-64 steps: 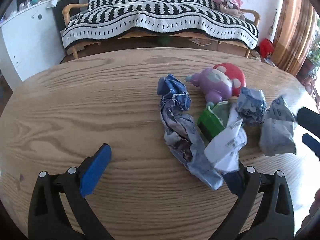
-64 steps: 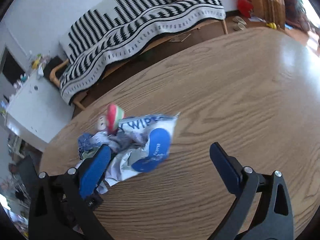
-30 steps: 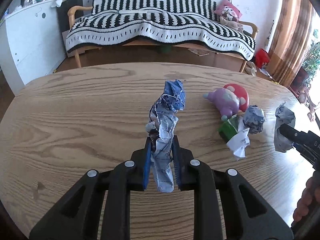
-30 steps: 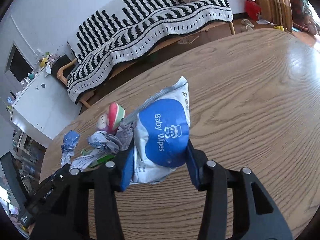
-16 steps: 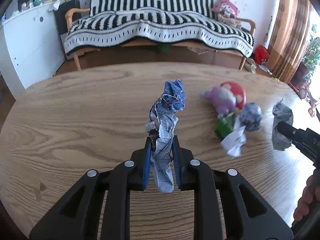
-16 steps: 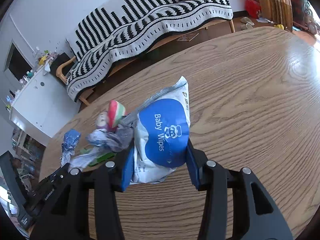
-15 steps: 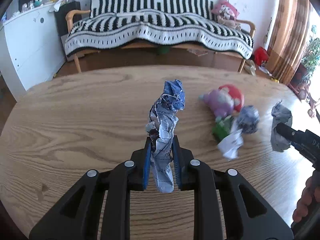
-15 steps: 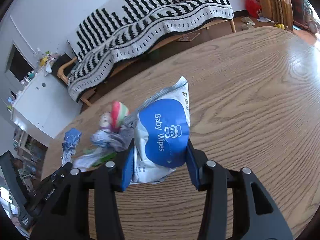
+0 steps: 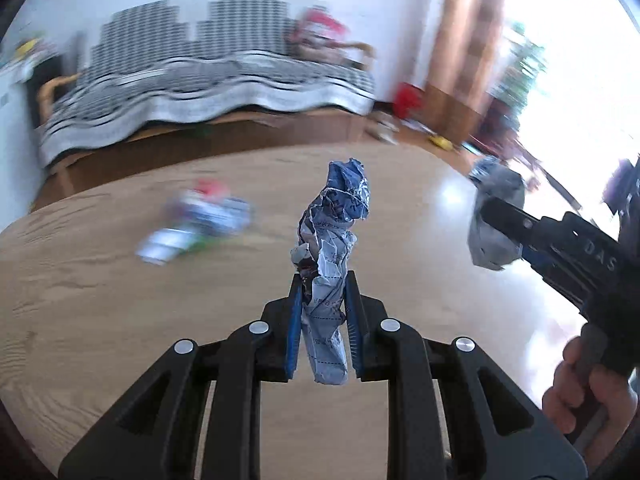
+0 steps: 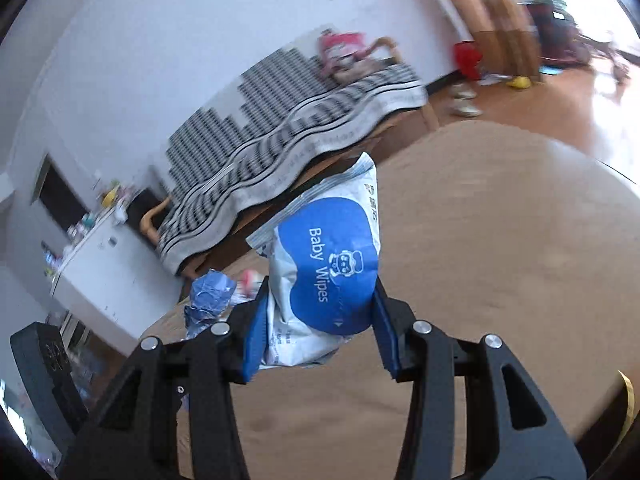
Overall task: Collect trash
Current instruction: 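Carry both items over the black bin and open both grippers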
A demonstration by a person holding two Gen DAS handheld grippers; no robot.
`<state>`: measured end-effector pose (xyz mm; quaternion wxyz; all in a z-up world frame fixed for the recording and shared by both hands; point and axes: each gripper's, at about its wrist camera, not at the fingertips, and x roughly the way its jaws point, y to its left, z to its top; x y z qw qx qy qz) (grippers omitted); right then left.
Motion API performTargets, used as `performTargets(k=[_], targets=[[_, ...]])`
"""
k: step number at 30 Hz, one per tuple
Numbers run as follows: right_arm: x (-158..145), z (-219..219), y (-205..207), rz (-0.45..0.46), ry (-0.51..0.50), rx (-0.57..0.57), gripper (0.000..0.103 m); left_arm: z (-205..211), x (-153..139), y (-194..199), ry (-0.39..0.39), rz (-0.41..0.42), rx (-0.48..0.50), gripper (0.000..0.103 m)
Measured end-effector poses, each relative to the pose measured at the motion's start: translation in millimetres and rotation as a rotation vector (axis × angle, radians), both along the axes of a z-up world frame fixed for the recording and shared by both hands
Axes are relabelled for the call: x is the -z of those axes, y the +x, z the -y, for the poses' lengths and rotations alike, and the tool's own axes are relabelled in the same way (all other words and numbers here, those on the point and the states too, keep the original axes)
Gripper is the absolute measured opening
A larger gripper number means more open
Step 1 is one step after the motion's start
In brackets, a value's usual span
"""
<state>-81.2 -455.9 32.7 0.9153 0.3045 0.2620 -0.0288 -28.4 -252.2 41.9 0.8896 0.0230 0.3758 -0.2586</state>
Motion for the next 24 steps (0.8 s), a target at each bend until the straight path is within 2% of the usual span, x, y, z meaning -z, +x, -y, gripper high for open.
performTargets(k=[4, 7, 10, 13, 16, 19, 22, 24], targets=[[13, 76, -93, -0.021, 0.012, 0.129, 0.046, 78, 12, -68, -0.001, -0.06, 0.219, 0.019], [28, 130, -144, -0.072, -0.006, 0.225, 0.046, 138, 34, -115, 0.018, -0.16, 0.353, 0.019], [62, 185, -195, -0.137, 0.081, 0.288, 0.046, 179, 54, -144, 0.074, -0.197, 0.436, 0.019], [106, 204, -225, -0.23, 0.119, 0.293, 0.046, 220, 86, -173, 0.167, -0.207, 0.519, 0.019], [168, 210, -245, -0.345, 0.215, 0.278, 0.046, 237, 117, -182, 0.214, -0.254, 0.556, 0.019], [215, 210, -259, -0.396, 0.332, 0.296, 0.046, 238, 148, -181, 0.293, -0.255, 0.543, 0.019], [235, 208, -259, -0.416, 0.371, 0.286, 0.046, 232, 160, -173, 0.304, -0.304, 0.522, 0.019], [237, 204, -254, -0.416, 0.37, 0.28, 0.046, 232, 162, -174, 0.31, -0.296, 0.519, 0.019]])
